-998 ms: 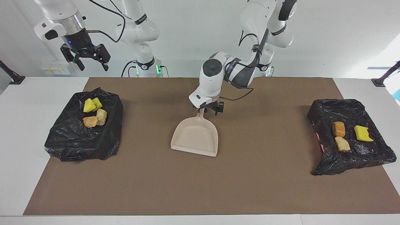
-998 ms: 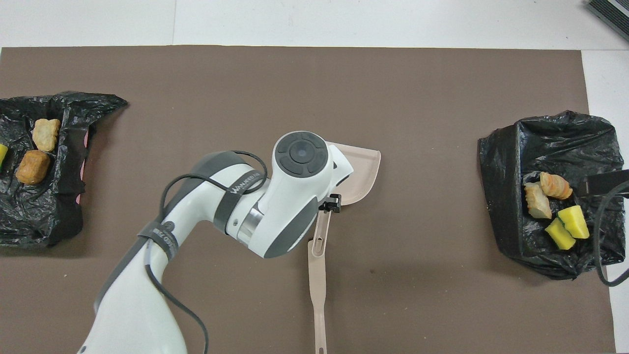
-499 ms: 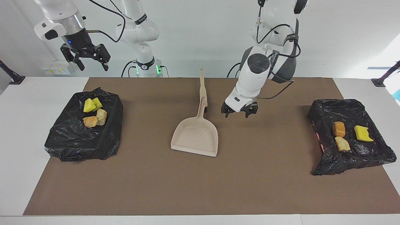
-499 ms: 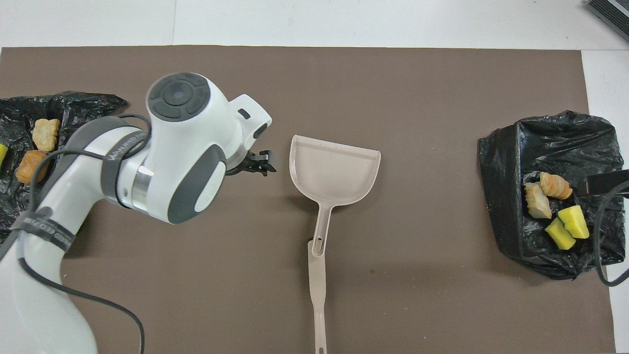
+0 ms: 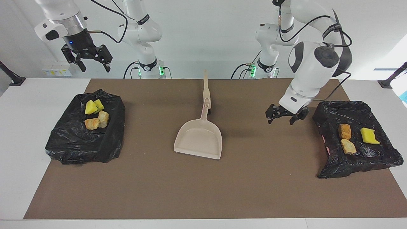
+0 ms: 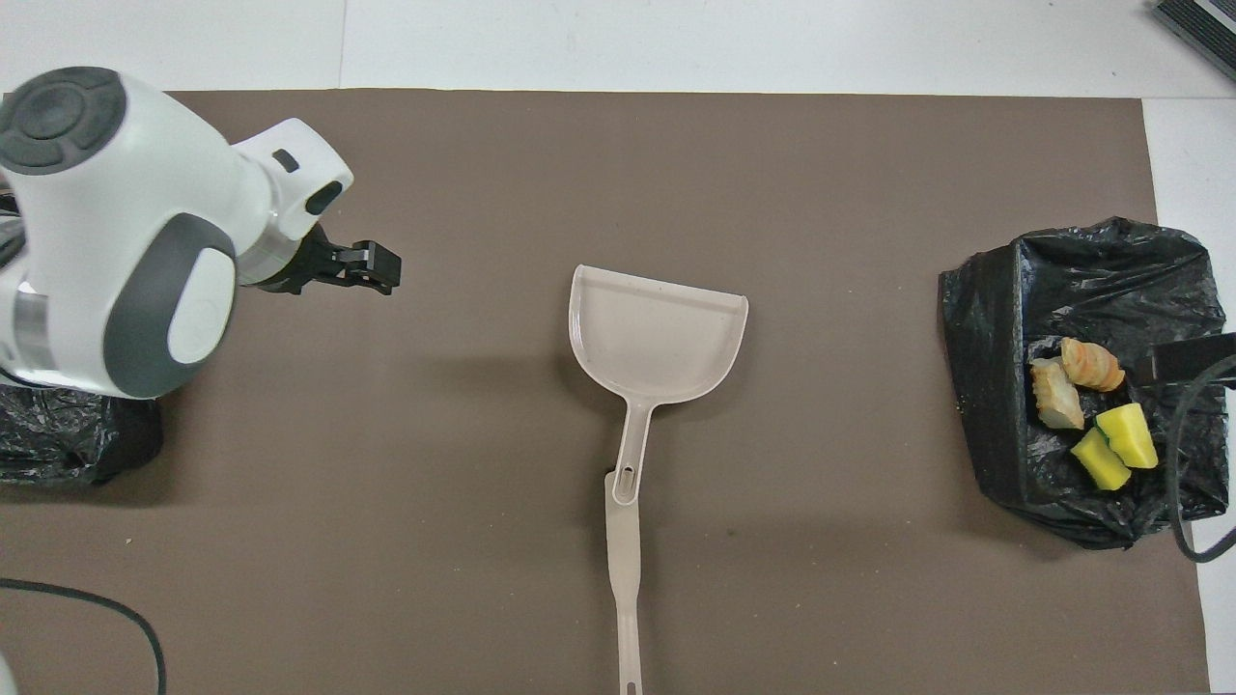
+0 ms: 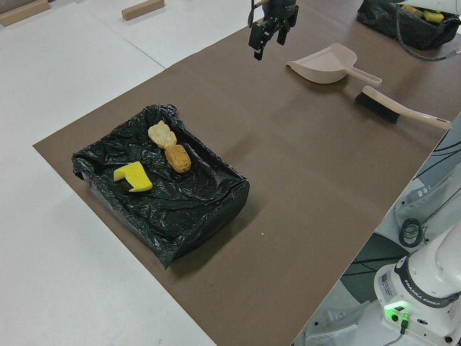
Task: Sweep and dump trash in bin
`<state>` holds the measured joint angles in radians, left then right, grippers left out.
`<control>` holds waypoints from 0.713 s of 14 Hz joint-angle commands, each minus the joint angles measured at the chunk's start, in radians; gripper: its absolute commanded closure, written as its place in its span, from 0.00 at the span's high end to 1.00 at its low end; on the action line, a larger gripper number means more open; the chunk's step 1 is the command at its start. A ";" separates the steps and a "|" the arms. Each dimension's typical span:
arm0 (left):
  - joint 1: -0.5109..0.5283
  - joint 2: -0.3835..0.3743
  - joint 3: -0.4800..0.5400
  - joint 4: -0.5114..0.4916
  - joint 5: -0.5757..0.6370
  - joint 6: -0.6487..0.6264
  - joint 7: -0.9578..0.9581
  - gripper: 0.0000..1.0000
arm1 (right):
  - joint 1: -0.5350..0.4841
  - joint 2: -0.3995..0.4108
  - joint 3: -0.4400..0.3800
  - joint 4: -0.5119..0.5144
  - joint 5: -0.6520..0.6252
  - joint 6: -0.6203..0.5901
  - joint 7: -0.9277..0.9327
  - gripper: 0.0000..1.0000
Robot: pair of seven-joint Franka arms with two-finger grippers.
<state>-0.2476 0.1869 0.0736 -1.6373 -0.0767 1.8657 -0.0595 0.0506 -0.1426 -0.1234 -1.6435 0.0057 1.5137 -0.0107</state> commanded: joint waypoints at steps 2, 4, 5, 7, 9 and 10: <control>0.091 -0.061 0.000 -0.010 -0.008 -0.060 0.107 1.00 | -0.003 -0.002 0.005 0.008 -0.033 -0.010 -0.029 1.00; 0.148 -0.069 0.000 -0.010 -0.008 -0.063 0.185 1.00 | -0.003 -0.002 0.007 0.008 -0.036 -0.012 -0.029 1.00; 0.175 -0.070 0.000 -0.010 -0.008 -0.069 0.219 1.00 | -0.003 -0.003 0.007 0.007 -0.039 -0.012 -0.032 1.00; 0.215 -0.070 0.000 -0.010 -0.008 -0.072 0.266 1.00 | 0.030 -0.003 0.007 0.007 -0.084 -0.010 -0.046 1.00; 0.228 -0.076 0.002 -0.010 -0.006 -0.079 0.264 1.00 | 0.034 -0.003 0.016 0.007 -0.082 -0.012 -0.052 1.00; 0.228 -0.081 0.009 -0.010 -0.008 -0.092 0.259 1.00 | 0.034 -0.005 0.017 0.007 -0.075 -0.016 -0.055 1.00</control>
<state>-0.0246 0.1299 0.0821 -1.6379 -0.0767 1.8032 0.1932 0.0877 -0.1426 -0.1160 -1.6435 -0.0544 1.5137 -0.0298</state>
